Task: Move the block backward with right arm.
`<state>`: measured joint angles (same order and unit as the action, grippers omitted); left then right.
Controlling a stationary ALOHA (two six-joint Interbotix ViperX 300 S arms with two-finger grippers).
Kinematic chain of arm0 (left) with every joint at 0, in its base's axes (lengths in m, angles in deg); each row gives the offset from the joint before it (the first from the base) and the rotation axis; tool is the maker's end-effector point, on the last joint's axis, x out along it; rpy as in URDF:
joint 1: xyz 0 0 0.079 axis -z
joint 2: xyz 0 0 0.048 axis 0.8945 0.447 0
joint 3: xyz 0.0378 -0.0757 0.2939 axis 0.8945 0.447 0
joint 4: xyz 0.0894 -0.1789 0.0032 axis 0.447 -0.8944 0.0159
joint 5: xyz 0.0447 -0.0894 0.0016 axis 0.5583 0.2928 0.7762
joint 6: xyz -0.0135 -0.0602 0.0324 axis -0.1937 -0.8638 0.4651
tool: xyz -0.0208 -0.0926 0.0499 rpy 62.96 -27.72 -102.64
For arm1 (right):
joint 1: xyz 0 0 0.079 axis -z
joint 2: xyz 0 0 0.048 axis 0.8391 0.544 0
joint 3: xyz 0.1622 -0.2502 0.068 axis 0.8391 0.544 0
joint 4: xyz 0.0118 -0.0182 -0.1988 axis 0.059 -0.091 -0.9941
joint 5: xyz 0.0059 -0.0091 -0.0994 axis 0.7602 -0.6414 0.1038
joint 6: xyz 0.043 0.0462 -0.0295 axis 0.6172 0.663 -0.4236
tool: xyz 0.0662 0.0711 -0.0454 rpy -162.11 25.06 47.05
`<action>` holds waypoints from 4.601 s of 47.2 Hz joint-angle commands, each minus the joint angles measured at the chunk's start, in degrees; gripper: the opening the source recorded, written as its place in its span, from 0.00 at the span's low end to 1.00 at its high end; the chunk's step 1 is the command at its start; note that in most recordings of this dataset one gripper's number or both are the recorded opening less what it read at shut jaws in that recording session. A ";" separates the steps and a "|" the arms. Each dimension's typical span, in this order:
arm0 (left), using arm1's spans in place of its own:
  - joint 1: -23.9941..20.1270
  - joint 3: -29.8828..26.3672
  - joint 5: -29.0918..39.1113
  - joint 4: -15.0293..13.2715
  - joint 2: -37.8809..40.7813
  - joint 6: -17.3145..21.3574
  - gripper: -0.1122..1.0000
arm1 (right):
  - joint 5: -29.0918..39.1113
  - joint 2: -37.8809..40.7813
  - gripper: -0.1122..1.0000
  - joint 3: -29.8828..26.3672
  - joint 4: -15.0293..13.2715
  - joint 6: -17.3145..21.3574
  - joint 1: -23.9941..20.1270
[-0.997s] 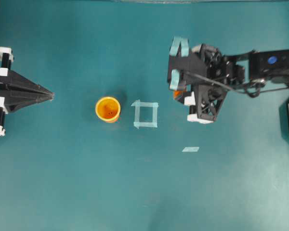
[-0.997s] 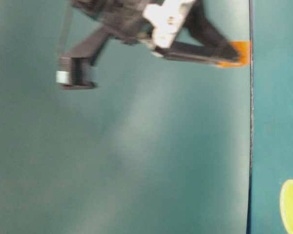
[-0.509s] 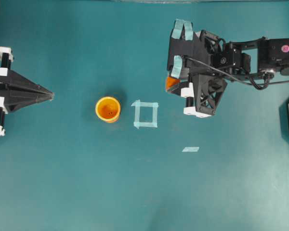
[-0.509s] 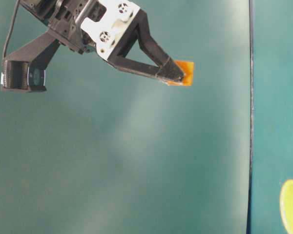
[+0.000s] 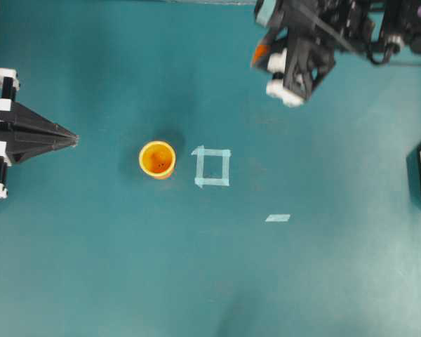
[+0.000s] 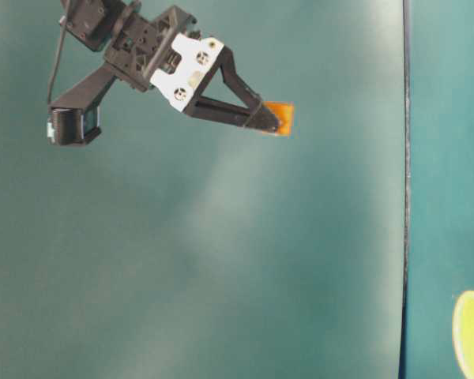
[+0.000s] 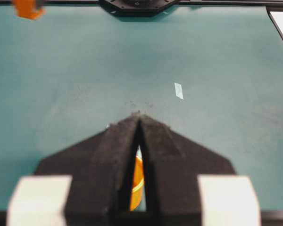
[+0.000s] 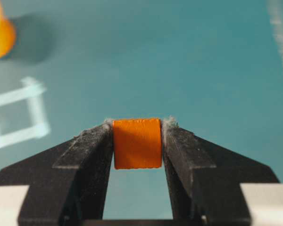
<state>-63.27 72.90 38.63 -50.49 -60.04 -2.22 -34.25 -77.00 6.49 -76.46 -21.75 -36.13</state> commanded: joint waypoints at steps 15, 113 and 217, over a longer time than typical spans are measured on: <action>0.09 -1.67 0.44 0.09 0.18 -2.99 0.10 | -0.53 3.78 0.46 -6.94 -0.18 -0.26 9.14; 0.09 -1.67 0.53 0.09 0.18 -3.08 0.10 | 2.81 6.77 0.46 -10.02 -0.18 0.09 15.91; 0.00 -1.67 0.53 0.09 0.18 -2.99 0.10 | 2.64 7.21 0.46 -9.76 -0.18 4.66 15.91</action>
<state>-63.27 72.90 39.51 -50.49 -60.12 -5.29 -31.26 -69.00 -2.47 -76.54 -17.18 -20.31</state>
